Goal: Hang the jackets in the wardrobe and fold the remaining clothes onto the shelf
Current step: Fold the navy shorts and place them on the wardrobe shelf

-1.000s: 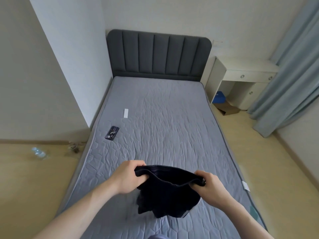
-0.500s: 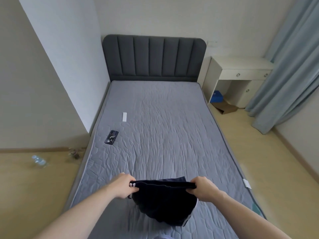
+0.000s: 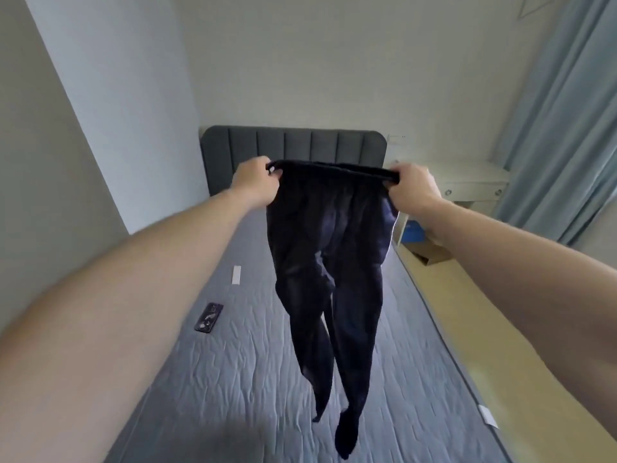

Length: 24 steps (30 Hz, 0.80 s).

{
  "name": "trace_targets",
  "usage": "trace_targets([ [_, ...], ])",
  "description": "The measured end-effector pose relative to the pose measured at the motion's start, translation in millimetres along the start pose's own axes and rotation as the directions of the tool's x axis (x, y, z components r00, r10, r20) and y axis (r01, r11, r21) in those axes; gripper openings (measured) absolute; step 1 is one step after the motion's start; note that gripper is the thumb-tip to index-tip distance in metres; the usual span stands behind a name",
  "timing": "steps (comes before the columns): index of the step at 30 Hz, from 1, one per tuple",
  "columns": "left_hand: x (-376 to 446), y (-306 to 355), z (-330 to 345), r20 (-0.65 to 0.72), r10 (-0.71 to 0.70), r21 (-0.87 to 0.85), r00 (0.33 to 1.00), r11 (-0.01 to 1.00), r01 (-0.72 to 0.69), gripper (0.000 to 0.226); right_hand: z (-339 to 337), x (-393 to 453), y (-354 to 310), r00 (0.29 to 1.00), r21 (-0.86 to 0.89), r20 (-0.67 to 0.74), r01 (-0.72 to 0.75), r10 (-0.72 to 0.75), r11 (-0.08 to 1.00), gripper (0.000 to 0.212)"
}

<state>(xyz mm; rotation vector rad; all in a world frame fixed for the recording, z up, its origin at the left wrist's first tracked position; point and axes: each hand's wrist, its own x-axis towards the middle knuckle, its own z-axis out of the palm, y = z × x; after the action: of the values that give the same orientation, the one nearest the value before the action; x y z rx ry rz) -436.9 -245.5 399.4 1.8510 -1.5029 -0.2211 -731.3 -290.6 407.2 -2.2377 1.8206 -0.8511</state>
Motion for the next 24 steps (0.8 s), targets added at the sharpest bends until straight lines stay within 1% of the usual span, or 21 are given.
trace_targets([
  [2,33.6,43.6,-43.0,-0.158,0.092,-0.012,0.983,0.995,-0.095,0.024,-45.4,32.8,-24.7,0.985,0.049,-0.163,0.060,-0.051,0.997,0.027],
  [4,55.2,81.3,-82.4,-0.268,0.183,0.005,0.946,0.982,-0.188,0.023,-84.6,54.2,-45.3,0.948,0.065,-0.300,0.135,-0.109,0.989,0.028],
  [6,67.6,109.0,-114.6,-0.338,0.249,0.023,0.907,0.966,-0.257,0.016,-114.0,68.3,-60.6,0.908,0.058,-0.389,0.192,-0.155,0.980,0.028],
  [9,77.0,128.9,-143.6,-0.376,0.306,0.064,0.875,0.950,-0.305,0.016,-139.8,81.3,-71.8,0.870,0.042,-0.447,0.253,-0.208,0.967,0.033],
  [12,77.7,132.3,-153.5,-0.342,0.313,0.092,0.886,0.949,-0.300,0.024,-148.8,87.4,-74.5,0.861,0.033,-0.447,0.286,-0.242,0.958,0.035],
  [15,67.6,128.0,-147.9,-0.307,0.309,0.115,0.900,0.951,-0.287,0.023,-142.8,86.7,-71.4,0.867,0.024,-0.436,0.278,-0.240,0.960,0.034],
  [18,56.7,110.7,-127.5,-0.271,0.308,0.144,0.912,0.950,-0.278,0.024,-122.2,79.2,-59.9,0.887,0.022,-0.403,0.257,-0.227,0.966,0.037],
  [21,39.6,74.8,-92.0,-0.189,0.297,0.133,0.936,0.952,-0.276,0.023,-84.5,61.9,-33.5,0.927,0.019,-0.307,0.230,-0.213,0.973,0.040],
  [24,11.4,26.7,-41.5,-0.057,0.278,0.106,0.959,0.957,-0.271,0.016,-30.1,32.4,-0.3,0.967,0.051,-0.158,0.211,-0.201,0.976,0.046],
])
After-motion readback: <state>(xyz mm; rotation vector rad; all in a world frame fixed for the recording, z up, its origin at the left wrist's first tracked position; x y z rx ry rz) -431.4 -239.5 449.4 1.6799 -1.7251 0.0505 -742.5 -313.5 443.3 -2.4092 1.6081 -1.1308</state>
